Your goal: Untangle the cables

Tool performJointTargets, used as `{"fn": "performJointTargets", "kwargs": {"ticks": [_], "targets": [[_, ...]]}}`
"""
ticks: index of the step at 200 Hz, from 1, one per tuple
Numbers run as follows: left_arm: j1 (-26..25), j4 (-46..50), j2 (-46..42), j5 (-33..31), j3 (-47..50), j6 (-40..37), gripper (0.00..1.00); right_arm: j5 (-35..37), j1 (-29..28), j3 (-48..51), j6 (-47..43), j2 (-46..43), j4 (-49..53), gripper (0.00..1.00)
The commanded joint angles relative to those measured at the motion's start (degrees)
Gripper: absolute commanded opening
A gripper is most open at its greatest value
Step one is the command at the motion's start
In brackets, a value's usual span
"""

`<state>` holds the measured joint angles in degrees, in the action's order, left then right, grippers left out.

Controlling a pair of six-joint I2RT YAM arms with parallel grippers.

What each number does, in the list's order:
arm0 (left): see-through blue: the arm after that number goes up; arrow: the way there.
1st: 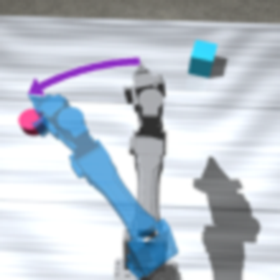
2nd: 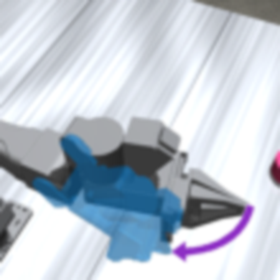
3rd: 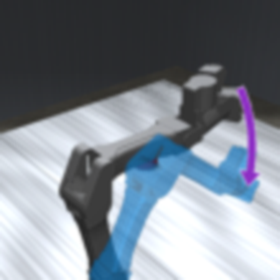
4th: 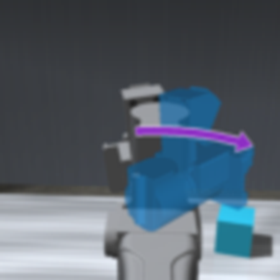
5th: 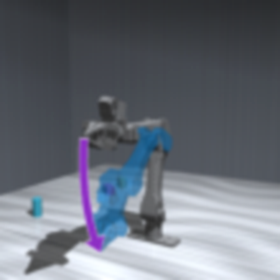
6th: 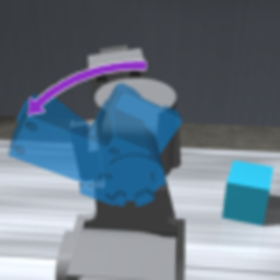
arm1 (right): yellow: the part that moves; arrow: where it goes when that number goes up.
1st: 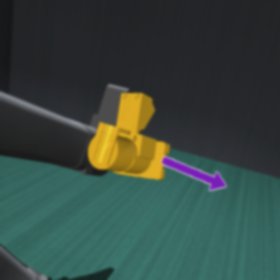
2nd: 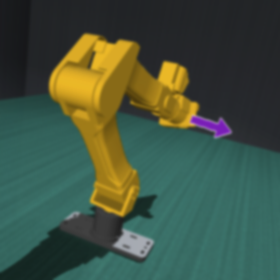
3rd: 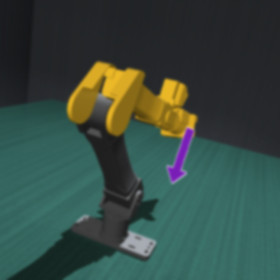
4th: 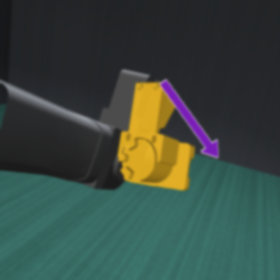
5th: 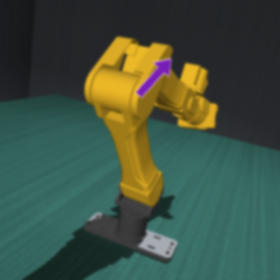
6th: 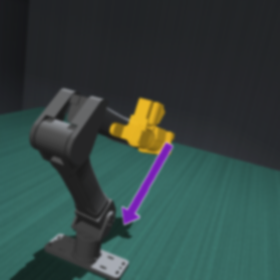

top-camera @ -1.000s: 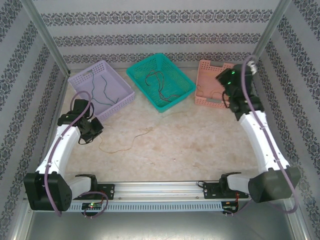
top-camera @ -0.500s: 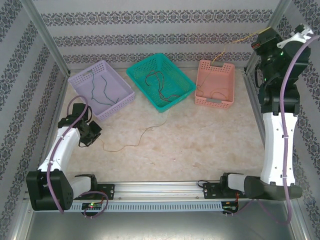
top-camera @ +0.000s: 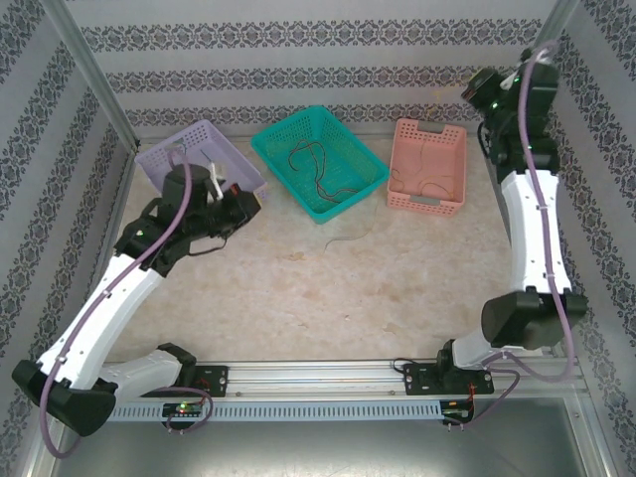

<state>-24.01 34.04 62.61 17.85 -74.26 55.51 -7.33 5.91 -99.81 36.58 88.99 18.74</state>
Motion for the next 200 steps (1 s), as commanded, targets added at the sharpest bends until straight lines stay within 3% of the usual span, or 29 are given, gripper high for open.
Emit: {"fn": "performJointTargets", "kwargs": {"ticks": [1, 46, 96, 200], "targets": [[-0.6, -8.5, -0.7, 1.4, -6.2, 1.8, 0.00, 1.7, 1.0, 4.4, -2.6, 4.4, 2.6, 0.00], [-0.4, -9.5, 0.2, -0.6, -19.7, 0.5, 0.00, 1.3, 0.9, 3.1, -4.2, 18.7, 9.7, 0.00], [-0.5, -8.9, 2.8, -0.7, -27.7, -0.7, 0.00, 1.0, -0.7, -3.0, -8.4, 30.7, 21.6, 0.00], [-0.5, -9.1, 4.8, 0.0, -27.5, -1.9, 0.00, 2.7, -6.6, 19.6, -14.2, 16.9, 23.9, 0.00]]}}
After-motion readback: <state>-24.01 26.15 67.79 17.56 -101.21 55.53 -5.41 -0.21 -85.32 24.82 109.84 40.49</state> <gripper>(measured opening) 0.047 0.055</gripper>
